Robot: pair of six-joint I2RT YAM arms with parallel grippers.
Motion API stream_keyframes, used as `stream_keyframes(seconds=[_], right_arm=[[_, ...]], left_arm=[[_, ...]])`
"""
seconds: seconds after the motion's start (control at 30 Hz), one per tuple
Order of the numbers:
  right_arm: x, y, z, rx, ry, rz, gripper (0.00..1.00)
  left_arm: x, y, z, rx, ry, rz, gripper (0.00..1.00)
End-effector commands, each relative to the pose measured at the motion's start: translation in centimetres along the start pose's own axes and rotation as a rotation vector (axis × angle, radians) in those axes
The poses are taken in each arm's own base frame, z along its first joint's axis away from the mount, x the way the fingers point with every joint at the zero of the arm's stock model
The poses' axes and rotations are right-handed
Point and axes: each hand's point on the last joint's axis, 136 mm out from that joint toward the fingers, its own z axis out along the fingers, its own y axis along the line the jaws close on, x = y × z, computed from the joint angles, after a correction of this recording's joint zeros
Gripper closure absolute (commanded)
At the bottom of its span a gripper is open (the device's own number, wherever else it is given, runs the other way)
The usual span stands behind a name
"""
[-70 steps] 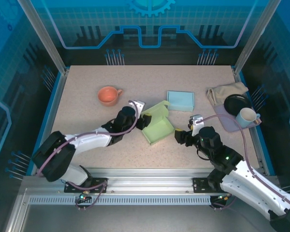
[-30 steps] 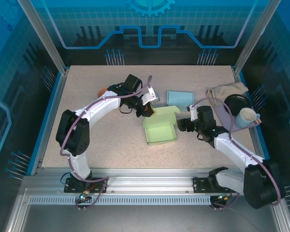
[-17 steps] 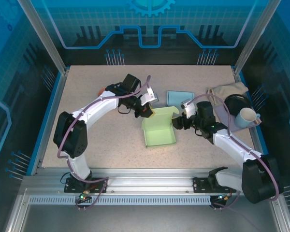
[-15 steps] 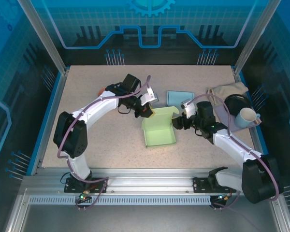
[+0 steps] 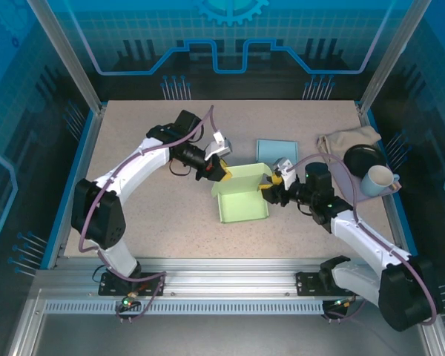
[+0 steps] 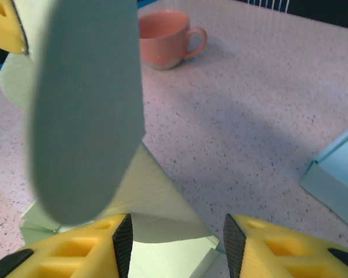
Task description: Fold the paper box
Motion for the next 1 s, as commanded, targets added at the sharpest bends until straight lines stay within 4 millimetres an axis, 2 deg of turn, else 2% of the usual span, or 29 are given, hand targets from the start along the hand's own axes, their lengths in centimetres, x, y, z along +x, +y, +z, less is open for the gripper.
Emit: stream_keyframes(seconds=[0.0,0.2,0.47,0.6,0.87,0.97], right_arm=[[-1.5,1.7,-0.6,-0.057,-0.078,-0.098,0.53],[-1.9,2.8,-0.8,-0.118,-0.1,-0.184,0.51],[-1.6,4.6,-0.1,-0.263,-0.087,-0.26,0.55],[-1.6,5.1,-0.3,-0.291,-0.095,-0.271,0.68],[-1.9,5.8,-0.8,-0.315,-0.113,-0.284,0.85],[-1.8,5.6,-0.7,-0.306,-0.105,-0.283,0.99]], left_arm=[[-2.0,-3.4,-1.3,0.119,-0.079,0.053,1.0],[-1.8,-3.3,-1.1,0.133,-0.066,0.04,1.0],[-1.6,-3.2,-1.2,0.125,-0.057,0.038,1.0],[-1.6,-3.1,-1.1,0.124,-0.054,0.036,1.0],[-1.3,-2.2,-1.0,0.101,-0.045,0.017,1.0],[-1.3,-1.5,-0.9,0.064,-0.045,0.008,0.97]])
